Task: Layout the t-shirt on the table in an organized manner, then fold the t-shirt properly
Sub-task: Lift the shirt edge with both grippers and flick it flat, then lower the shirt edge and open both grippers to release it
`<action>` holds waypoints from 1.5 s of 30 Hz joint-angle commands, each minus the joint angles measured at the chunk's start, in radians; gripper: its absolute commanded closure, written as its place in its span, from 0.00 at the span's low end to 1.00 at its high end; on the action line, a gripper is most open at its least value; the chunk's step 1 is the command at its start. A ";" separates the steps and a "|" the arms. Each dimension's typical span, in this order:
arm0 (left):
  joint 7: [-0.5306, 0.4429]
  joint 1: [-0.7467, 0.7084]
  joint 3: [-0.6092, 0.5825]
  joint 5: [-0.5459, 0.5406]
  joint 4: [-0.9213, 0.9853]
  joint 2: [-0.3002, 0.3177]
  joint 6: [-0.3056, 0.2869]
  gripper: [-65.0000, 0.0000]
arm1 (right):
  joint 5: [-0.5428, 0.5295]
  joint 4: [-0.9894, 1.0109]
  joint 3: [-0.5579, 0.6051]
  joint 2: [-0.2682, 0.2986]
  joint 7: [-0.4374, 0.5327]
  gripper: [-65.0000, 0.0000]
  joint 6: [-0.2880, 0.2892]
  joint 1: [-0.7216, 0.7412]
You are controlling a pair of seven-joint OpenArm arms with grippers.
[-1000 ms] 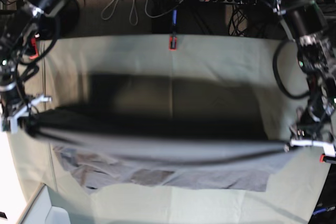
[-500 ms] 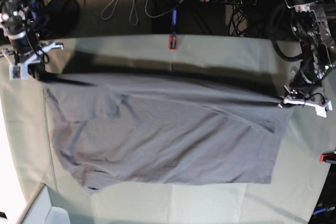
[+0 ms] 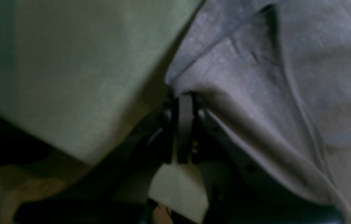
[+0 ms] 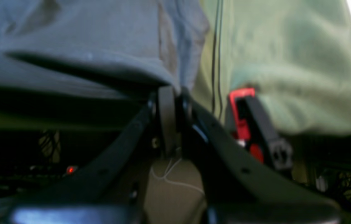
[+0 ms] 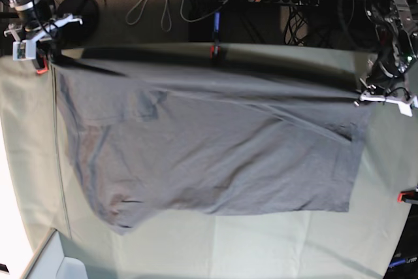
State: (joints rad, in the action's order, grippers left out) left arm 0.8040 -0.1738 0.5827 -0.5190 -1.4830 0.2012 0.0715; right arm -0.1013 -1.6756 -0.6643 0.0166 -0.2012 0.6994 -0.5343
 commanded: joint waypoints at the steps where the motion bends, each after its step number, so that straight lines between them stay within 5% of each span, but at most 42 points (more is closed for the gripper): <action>1: -0.019 0.009 0.004 0.000 -0.018 0.016 0.000 1.00 | -0.019 -0.018 -0.005 0.007 0.024 1.00 -0.001 -0.016; 35: -0.010 -0.083 0.006 0.001 -0.061 0.024 0.000 0.99 | -0.011 -0.008 0.028 -0.022 0.019 1.00 -0.001 -0.063; 42: -0.010 -0.108 0.007 0.003 -0.060 0.016 0.001 0.64 | 0.036 -0.010 0.050 -0.023 0.018 0.82 -0.001 -0.060; 45: -0.008 -0.111 0.007 0.001 -0.061 0.016 0.001 0.56 | 0.035 -0.016 0.039 -0.020 0.018 0.70 -0.001 -0.060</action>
State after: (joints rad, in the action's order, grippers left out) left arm 0.8116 -0.2928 0.5831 -0.5121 -1.5257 0.2020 0.0723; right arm -0.0525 -1.6722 -0.6174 -0.0135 -0.2089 0.6991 -0.5854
